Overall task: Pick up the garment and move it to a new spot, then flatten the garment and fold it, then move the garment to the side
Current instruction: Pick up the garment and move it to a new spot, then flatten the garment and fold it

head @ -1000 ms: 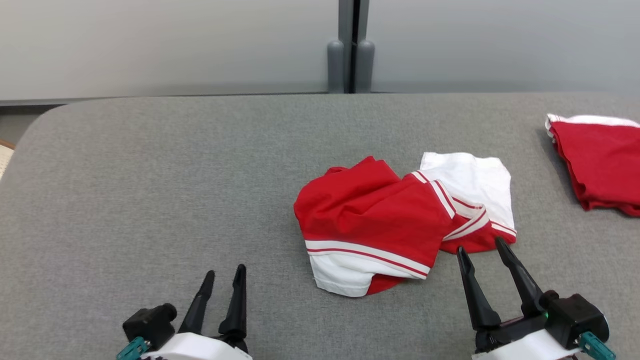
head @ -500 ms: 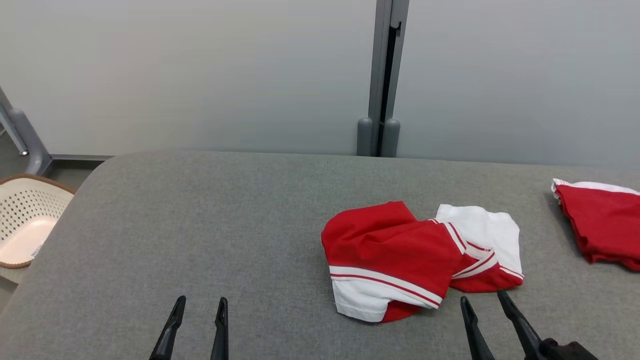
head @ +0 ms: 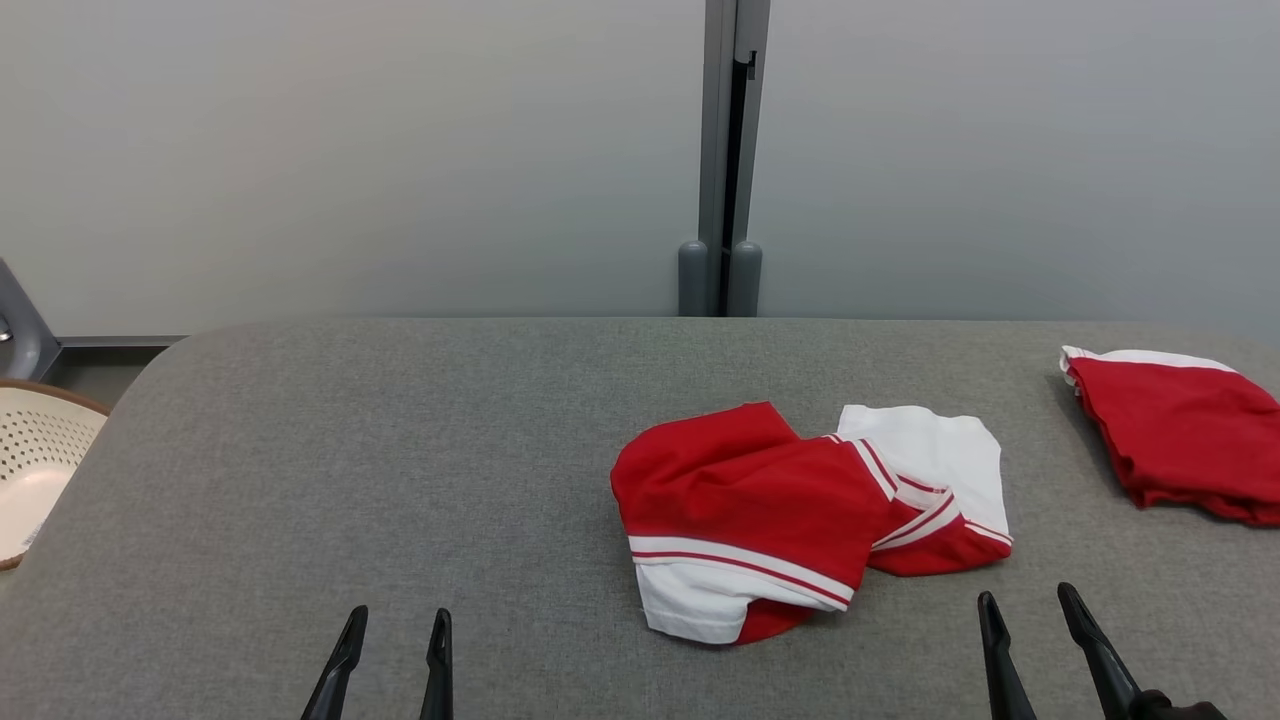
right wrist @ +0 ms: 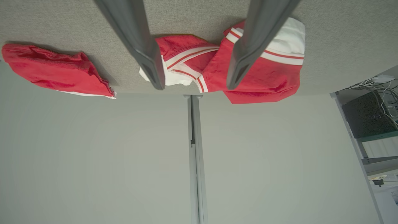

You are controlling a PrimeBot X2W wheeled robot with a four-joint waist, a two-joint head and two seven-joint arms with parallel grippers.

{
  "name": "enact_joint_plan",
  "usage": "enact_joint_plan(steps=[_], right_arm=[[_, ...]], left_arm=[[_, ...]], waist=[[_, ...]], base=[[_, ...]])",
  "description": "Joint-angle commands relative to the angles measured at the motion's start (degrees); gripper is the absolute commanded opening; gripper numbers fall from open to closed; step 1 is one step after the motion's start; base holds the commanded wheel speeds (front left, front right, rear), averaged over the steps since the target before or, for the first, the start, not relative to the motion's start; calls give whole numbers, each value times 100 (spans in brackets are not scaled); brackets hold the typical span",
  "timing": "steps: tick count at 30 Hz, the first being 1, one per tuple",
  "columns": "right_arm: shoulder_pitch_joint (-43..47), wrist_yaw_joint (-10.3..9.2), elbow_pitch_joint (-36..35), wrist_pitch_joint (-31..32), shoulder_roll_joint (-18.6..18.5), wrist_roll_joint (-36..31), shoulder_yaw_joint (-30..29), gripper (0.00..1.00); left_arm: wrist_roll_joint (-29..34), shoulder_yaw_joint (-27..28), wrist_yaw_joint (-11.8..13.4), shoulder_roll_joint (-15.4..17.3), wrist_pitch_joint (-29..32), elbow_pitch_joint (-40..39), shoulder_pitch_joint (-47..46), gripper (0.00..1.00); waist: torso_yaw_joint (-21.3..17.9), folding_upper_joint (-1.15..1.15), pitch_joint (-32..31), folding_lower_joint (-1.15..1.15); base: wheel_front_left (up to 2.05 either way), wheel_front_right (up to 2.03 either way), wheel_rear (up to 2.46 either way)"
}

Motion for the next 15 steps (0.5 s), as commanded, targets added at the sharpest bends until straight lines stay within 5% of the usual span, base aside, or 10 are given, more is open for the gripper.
enact_joint_plan(steps=[1, 15], right_arm=[[28, -12, -15, -4, 6, -14, -12, 100], [-66, -12, -27, -4, 44, 6, -88, 100]], left_arm=[[-15, 29, 1, 14, 1, 16, -18, 100], [188, -15, 43, 15, 0, 54, -110, 100]], waist=[[-37, 0, 23, 0], [-43, 0, 47, 0]], base=[[0, 0, 0], [0, 0, 0]])
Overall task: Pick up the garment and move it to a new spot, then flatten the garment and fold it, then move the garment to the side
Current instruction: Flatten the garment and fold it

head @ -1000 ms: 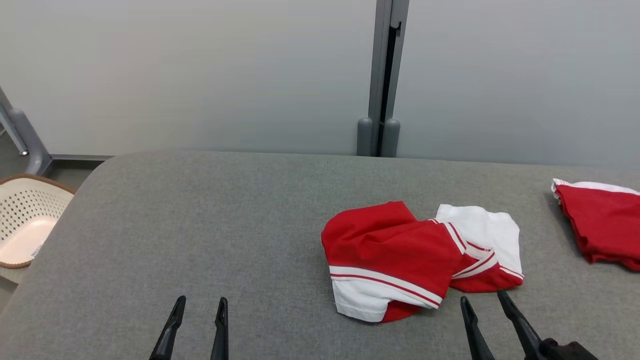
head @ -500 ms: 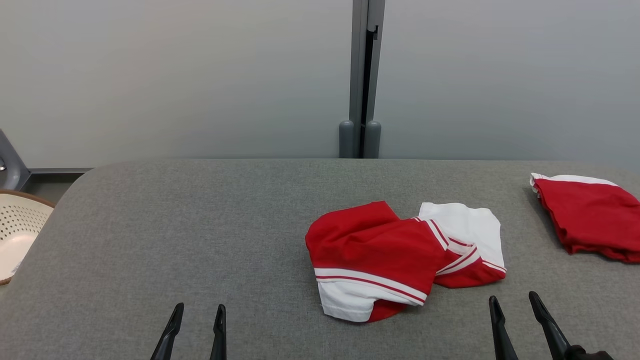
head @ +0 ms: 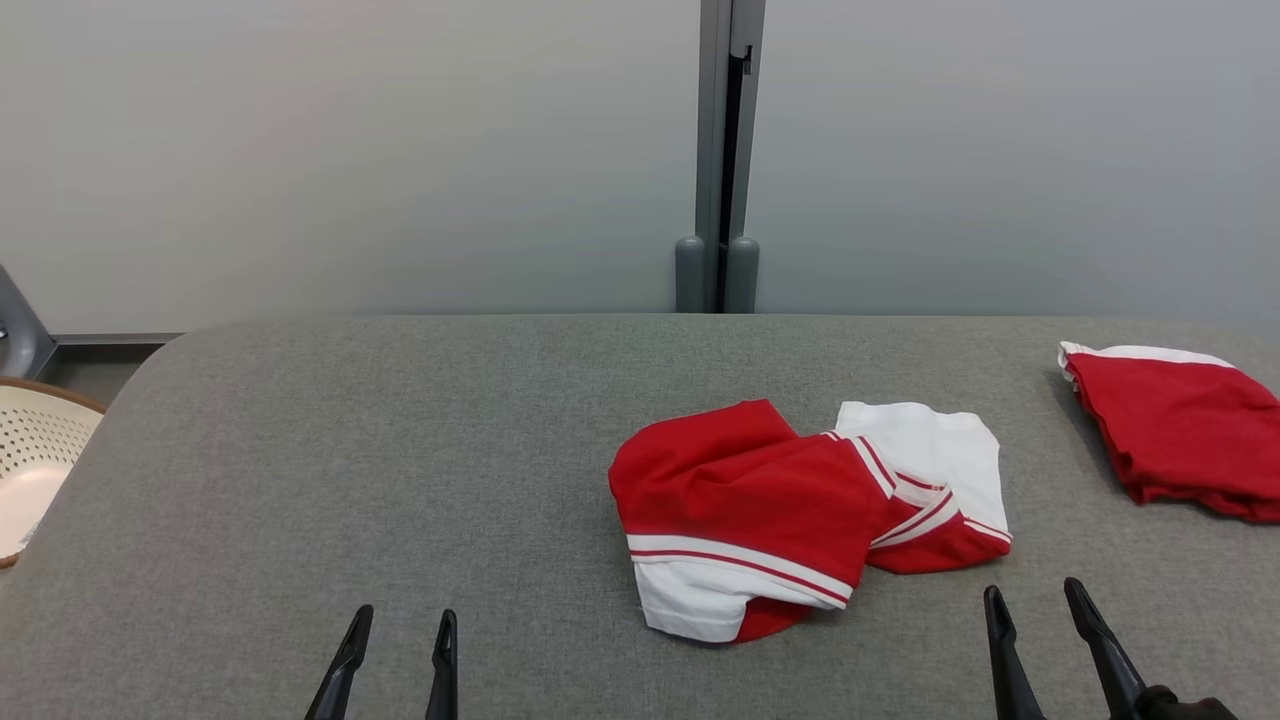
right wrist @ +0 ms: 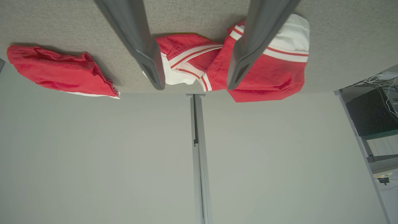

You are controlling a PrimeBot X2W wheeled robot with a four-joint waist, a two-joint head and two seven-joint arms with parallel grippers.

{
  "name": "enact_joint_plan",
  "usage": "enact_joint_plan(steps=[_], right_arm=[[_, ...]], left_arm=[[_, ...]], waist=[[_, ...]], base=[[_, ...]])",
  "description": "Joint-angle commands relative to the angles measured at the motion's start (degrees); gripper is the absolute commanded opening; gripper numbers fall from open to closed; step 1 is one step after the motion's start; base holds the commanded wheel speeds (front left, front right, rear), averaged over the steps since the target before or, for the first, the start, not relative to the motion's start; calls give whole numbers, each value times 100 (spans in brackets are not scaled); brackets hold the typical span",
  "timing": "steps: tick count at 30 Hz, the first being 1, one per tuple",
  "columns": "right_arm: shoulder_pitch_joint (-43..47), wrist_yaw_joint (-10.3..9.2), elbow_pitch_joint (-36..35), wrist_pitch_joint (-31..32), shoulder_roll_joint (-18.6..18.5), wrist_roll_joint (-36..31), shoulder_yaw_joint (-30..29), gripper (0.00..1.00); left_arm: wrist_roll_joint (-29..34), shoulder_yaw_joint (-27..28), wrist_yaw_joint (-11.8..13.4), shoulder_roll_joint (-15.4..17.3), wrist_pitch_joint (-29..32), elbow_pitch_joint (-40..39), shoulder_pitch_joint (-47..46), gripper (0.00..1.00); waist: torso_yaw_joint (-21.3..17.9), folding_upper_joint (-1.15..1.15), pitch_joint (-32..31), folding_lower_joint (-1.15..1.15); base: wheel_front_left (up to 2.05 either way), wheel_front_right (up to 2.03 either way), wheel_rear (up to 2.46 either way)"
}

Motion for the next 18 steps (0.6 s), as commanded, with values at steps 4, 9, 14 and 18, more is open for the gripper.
enact_joint_plan(steps=[4, 9, 14, 18], right_arm=[[-44, -12, -20, -4, -1, 10, -21, 100], [-66, -12, -18, -4, 4, 11, -34, 100], [-90, -12, -16, -4, 8, 15, -30, 100], [-135, -12, -2, -4, 10, 3, -73, 100]], left_arm=[[60, -13, 35, 16, 0, -9, -92, 100], [125, -87, 21, 15, 0, 6, -111, 100], [205, -157, -3, 16, 0, 14, -142, 100], [288, -289, -72, 14, 0, 31, -198, 100]], waist=[[20, 0, 25, 0], [43, 0, 61, 0], [37, 0, 95, 0], [6, 0, 167, 0]], base=[[0, 0, 0], [0, 0, 0], [0, 0, 0], [0, 0, 0]])
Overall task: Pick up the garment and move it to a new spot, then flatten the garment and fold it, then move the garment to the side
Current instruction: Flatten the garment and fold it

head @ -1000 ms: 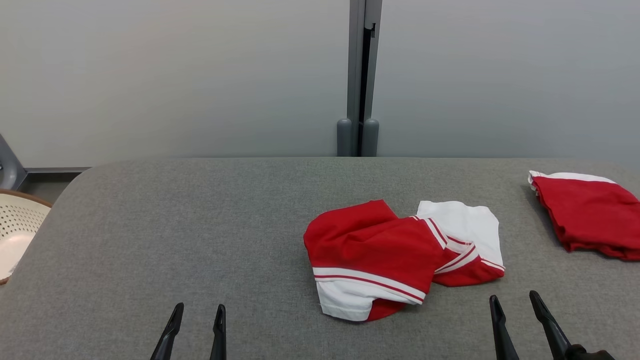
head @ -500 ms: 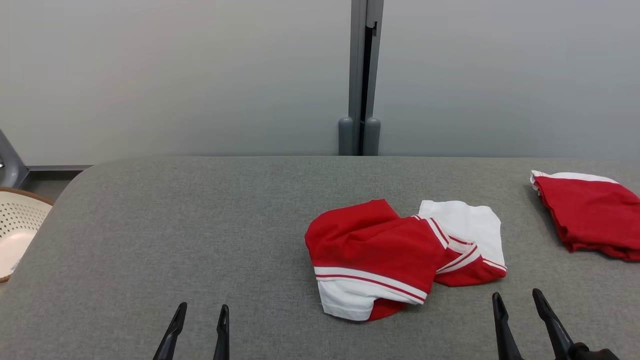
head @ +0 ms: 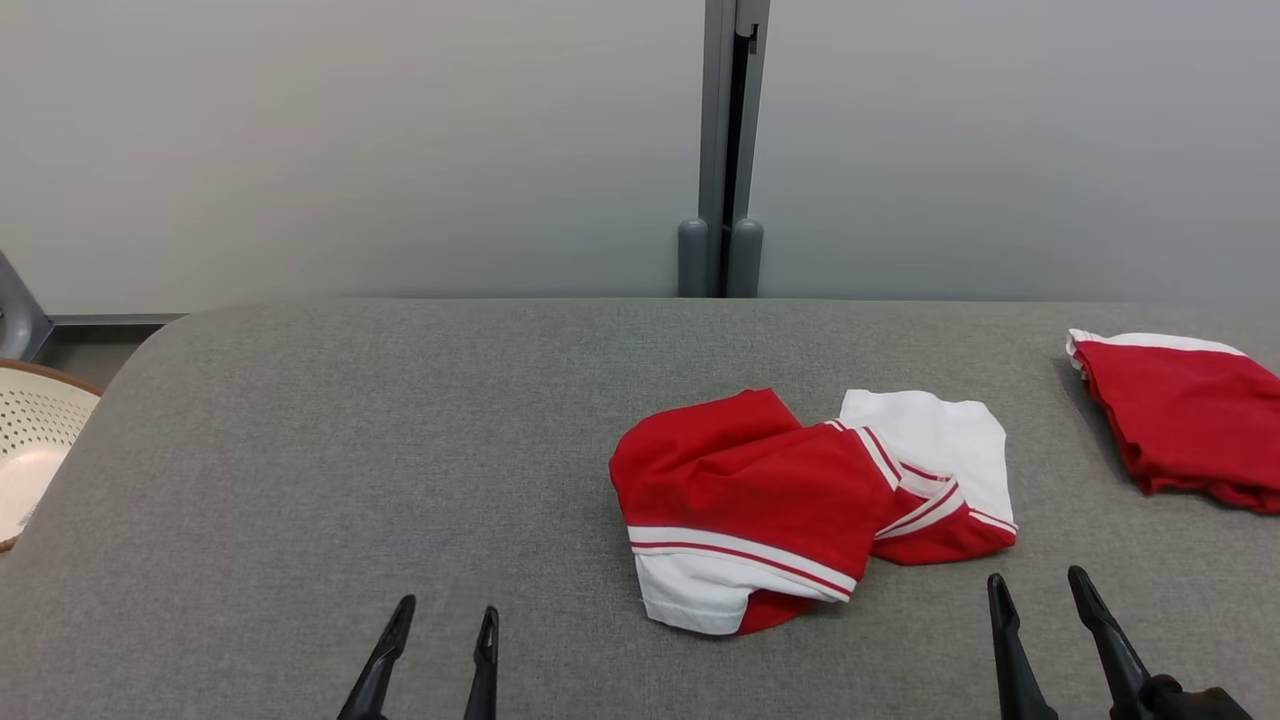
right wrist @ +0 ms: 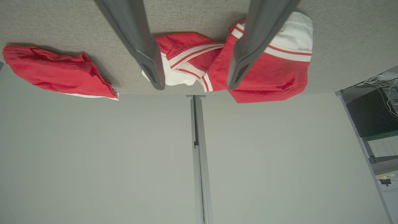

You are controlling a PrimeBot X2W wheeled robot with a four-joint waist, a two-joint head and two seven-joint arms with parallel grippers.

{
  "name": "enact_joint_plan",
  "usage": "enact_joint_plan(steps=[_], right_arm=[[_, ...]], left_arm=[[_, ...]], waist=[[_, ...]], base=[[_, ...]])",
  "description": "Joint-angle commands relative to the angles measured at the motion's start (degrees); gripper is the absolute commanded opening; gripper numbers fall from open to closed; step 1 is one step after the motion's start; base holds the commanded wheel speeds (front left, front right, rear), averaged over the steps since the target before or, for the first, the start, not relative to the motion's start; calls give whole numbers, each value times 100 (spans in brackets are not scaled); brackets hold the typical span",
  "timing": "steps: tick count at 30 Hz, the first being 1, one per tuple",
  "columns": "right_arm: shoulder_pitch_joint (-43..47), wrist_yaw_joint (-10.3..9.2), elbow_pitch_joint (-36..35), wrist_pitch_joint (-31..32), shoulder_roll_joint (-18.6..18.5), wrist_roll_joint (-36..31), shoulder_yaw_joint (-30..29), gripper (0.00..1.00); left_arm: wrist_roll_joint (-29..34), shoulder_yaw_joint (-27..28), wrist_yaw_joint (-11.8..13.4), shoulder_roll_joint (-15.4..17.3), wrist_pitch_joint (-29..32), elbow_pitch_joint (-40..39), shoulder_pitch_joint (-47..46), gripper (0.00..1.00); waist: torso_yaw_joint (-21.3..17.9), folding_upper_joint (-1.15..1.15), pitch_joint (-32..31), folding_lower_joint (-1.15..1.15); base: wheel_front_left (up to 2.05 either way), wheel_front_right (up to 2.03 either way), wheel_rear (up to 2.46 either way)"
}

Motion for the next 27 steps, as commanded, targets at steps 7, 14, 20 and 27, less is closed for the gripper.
enact_joint_plan(steps=[7, 14, 20, 27], right_arm=[[-231, -12, -76, -4, -3, -58, -312, 100], [-485, -12, -131, -4, -1, -140, -535, 100], [-866, -13, -211, -4, 2, -133, -521, 100], [-1234, -13, -266, -4, 3, 74, -349, 100]], left_arm=[[200, -617, -299, 14, 0, 294, -509, 100], [544, -1635, -674, 19, 1, 766, -1378, 100], [399, -2579, -805, 26, 0, 1373, -2540, 100], [-1, -3102, -475, 18, 129, 2740, -3703, 100]], waist=[[-287, 0, 337, 0], [-675, 0, 916, 0], [-1091, 0, 1703, 0], [-1586, 0, 2289, 0]], base=[[0, 0, 0], [0, 0, 0], [0, 0, 0], [0, 0, 0]])
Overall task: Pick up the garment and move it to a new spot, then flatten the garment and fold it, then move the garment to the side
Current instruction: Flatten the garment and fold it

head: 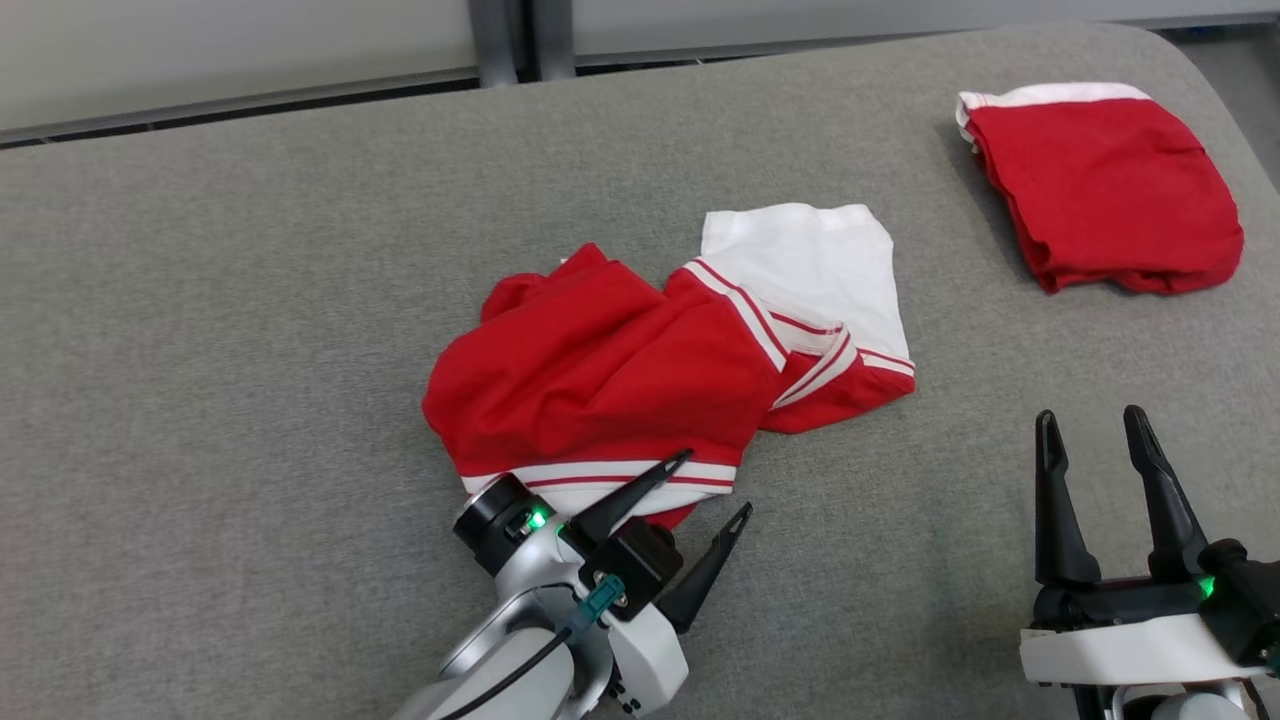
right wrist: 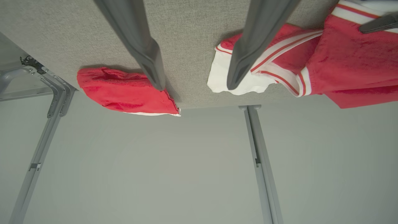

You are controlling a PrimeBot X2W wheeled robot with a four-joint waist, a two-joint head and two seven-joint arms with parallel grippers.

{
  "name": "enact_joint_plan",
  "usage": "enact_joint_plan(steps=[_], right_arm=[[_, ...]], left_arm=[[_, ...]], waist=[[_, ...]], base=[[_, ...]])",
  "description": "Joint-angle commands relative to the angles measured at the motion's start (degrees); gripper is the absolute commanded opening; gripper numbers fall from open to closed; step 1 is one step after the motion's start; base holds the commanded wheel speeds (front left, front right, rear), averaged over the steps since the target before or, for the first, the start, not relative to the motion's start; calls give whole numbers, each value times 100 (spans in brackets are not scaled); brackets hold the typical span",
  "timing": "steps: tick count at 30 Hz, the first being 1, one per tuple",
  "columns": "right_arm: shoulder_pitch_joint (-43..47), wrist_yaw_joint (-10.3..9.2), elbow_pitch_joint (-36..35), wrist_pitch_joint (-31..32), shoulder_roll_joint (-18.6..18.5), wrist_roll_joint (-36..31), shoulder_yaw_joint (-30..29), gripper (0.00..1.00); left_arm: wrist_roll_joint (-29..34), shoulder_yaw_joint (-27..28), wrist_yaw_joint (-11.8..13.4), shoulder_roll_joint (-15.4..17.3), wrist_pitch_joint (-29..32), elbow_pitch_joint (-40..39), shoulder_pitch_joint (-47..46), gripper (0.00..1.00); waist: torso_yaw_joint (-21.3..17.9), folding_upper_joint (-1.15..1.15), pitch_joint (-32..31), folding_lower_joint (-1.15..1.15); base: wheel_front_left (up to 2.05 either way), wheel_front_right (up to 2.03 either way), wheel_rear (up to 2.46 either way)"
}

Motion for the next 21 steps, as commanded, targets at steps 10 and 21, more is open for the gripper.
enact_joint_plan(steps=[10, 21], right_arm=[[-233, -14, 32, -4, -7, 274, 122, 100], [-298, -14, 46, -4, -7, 360, 111, 100]], left_arm=[[-635, -546, 743, 43, 353, 1112, -966, 100], [-1524, -710, 851, 52, 604, 1139, -1191, 0]], waist=[[-566, 0, 590, 0], [-485, 0, 494, 0]], base=[[0, 0, 0], [0, 0, 0]])
